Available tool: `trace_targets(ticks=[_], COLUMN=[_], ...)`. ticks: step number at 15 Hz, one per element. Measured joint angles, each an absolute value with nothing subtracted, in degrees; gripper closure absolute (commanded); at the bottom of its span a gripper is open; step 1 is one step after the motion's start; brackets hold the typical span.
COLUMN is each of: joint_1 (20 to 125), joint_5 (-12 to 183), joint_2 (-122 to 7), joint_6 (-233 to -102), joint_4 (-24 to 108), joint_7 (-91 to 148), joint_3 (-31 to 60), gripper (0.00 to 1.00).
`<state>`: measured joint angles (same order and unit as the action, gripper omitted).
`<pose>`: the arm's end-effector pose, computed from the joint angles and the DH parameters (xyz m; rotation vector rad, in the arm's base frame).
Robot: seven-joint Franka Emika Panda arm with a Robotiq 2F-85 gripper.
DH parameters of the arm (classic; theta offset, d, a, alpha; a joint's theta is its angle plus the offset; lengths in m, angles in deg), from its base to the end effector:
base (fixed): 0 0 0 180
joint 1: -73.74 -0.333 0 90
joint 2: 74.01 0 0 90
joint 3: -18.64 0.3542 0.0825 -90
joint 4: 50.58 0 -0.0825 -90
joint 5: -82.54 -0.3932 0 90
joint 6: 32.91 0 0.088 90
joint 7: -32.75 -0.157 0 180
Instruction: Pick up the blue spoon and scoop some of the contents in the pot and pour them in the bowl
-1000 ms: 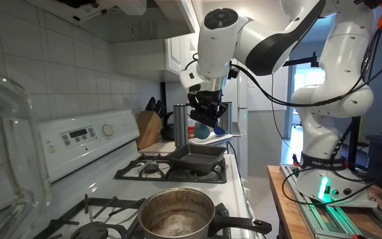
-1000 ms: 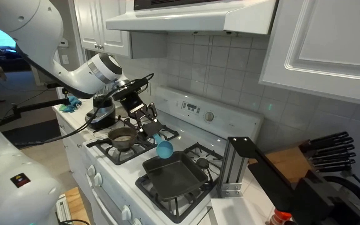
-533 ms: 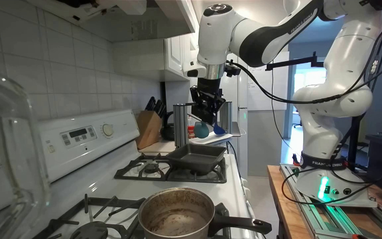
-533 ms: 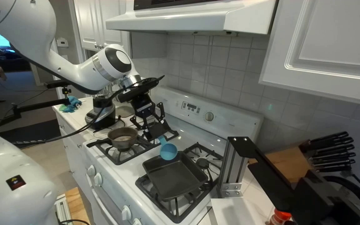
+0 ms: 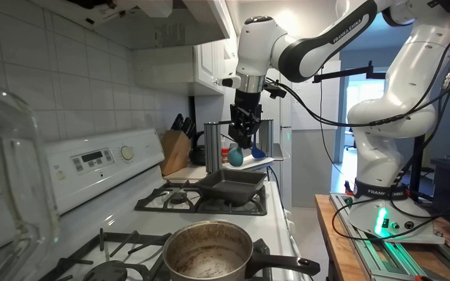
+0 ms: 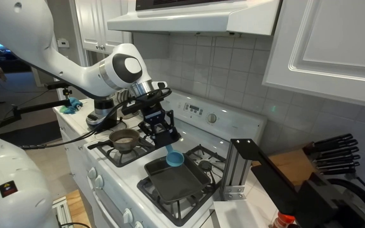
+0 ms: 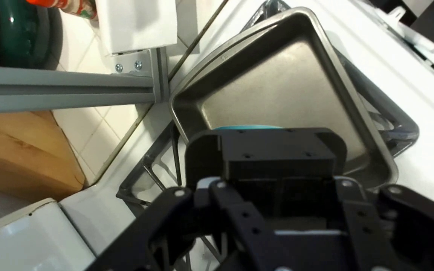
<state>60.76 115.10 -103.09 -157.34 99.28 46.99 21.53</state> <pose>0.3812 0.0632 0.4128 2.4141 1.0684 0.0850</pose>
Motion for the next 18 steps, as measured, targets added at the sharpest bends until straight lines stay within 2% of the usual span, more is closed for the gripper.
trace_targets(ticks=[8, 18], joint_1=[68.50, 68.64], joint_5=[112.95, 113.16], joint_2=[-105.21, -104.80], joint_6=[-174.07, -187.59], joint_4=[107.06, 107.44], joint_7=[33.22, 14.84], joint_3=[21.31, 17.12], gripper=[0.78, 0.78])
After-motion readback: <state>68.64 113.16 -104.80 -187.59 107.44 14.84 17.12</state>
